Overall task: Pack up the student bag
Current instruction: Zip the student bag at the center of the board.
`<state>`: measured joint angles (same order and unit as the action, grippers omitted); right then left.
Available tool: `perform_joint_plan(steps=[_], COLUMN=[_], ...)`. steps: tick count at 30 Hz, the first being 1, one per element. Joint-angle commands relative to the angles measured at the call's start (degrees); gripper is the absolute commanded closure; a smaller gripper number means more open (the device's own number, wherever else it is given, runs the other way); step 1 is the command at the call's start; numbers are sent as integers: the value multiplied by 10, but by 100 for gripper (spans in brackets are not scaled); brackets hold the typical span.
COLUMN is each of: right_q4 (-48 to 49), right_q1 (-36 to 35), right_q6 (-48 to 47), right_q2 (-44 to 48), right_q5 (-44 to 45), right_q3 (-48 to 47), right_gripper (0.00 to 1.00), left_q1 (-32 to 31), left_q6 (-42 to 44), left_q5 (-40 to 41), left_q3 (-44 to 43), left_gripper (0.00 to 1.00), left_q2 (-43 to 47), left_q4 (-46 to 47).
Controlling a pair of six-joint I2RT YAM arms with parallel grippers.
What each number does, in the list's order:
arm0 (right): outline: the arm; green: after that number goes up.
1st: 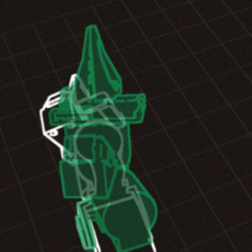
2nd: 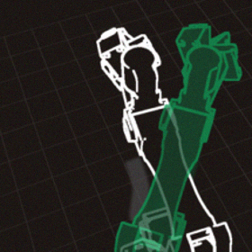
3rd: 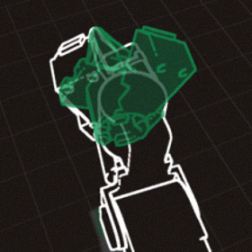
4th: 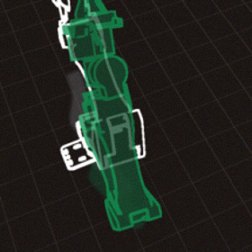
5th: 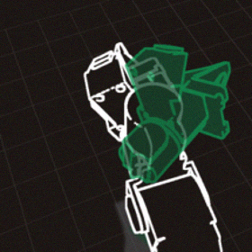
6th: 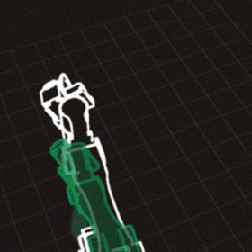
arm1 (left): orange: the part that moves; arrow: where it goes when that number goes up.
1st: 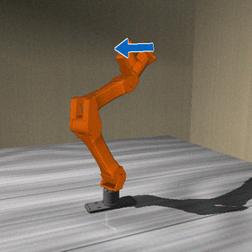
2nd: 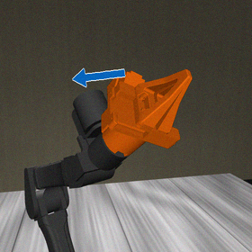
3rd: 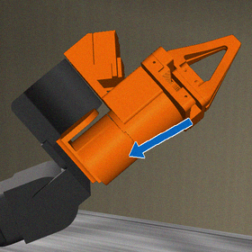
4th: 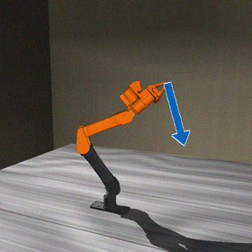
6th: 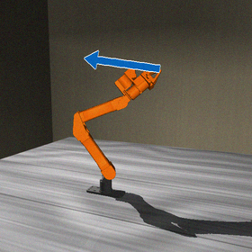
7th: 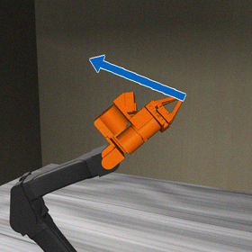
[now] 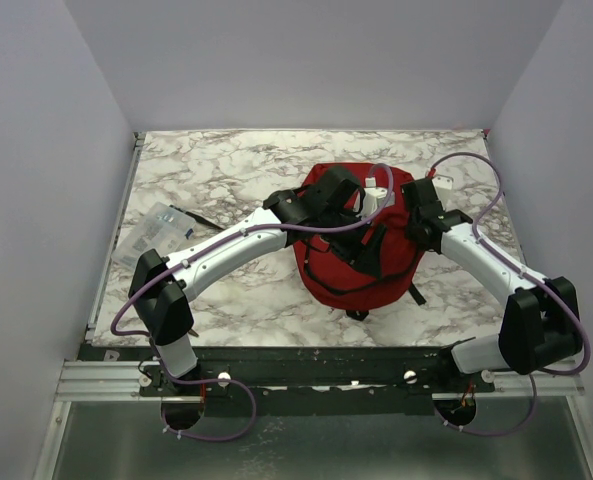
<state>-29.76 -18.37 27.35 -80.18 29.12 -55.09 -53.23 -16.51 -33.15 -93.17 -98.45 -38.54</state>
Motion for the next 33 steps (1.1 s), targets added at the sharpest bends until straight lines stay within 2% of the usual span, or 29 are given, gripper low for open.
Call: perform_joint_plan(steps=[1,10,15,21,23,25,33], right_q4=[-9,-18,-24,-49,-63,-79,-113], right_q1=[2,2,2,2,2,2,2], right_q6=[1,23,33,54,65,71,89], right_q2=[-3,-11,-22,-47,-48,-39,51], right_q5=[52,79,76,92,97,89,43], right_q3=[-15,-9,-12,-25,-29,-32,9], right_gripper=[71,75,84,84,87,99,99], left_q1=[-1,-1,-1,-1,-1,-1,-1], left_q6=[-3,-5,-4,-5,-5,-5,-5], left_q5=[-23,-25,-24,-25,-25,-25,-24], left_q3=[5,6,6,6,6,7,7], left_gripper=[36,36,36,36,36,36,36], left_q2=[12,17,17,17,16,15,14], left_q4=[14,15,15,15,16,16,16])
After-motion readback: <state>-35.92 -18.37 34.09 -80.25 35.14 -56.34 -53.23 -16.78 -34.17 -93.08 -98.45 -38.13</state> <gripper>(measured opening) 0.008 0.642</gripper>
